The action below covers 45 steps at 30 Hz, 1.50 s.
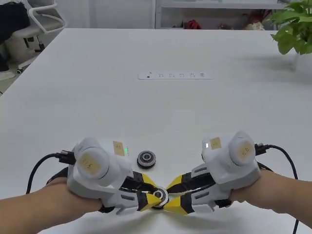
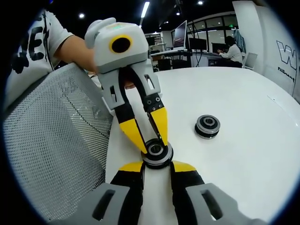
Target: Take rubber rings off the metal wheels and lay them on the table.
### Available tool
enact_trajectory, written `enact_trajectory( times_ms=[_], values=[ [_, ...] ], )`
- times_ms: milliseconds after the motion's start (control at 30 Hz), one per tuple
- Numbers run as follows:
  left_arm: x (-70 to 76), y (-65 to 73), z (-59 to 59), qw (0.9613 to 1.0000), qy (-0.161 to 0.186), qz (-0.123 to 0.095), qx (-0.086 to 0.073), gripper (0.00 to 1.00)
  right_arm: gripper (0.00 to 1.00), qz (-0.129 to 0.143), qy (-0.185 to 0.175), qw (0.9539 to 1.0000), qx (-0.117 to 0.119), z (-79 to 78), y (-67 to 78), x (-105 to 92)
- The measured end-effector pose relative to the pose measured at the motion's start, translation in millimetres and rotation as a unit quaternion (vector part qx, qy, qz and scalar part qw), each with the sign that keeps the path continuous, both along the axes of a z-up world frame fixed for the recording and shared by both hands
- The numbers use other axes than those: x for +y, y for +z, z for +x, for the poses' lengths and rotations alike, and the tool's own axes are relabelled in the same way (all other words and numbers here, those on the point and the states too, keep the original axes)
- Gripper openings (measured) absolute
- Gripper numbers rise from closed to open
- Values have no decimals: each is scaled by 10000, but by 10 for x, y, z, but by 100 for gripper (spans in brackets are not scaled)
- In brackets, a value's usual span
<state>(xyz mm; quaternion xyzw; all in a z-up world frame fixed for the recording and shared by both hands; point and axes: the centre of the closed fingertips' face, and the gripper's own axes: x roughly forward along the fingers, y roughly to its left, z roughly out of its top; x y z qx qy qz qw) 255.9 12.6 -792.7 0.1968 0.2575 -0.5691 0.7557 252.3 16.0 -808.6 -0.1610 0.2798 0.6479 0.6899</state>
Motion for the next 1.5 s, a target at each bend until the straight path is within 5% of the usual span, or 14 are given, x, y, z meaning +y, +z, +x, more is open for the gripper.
enact_trajectory(
  times_ms=[133, 1500],
  values=[
    [-1, 0, 0, 10000, 2, 2, -5, 14, 31, 100, -32, 9999, -83, 4, 31, 78],
    [0, -6, 4, 10000, 12, 28, -53, 14, 4, -177, -122, 9998, 33, 26, -20, -59]
  ],
)
